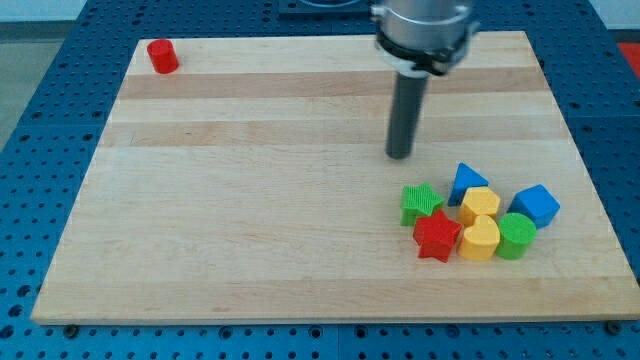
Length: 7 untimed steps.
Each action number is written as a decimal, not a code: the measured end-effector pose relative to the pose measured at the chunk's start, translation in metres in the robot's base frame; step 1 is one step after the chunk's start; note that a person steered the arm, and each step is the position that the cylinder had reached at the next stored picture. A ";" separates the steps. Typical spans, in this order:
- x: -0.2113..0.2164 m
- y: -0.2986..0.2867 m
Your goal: Move the red circle towards the group of blocks
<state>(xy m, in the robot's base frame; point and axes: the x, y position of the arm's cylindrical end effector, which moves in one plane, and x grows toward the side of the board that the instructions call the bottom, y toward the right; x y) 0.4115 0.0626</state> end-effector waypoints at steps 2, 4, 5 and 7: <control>-0.012 -0.197; -0.109 -0.338; -0.151 -0.367; -0.172 -0.367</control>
<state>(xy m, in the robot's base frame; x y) 0.2397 -0.3042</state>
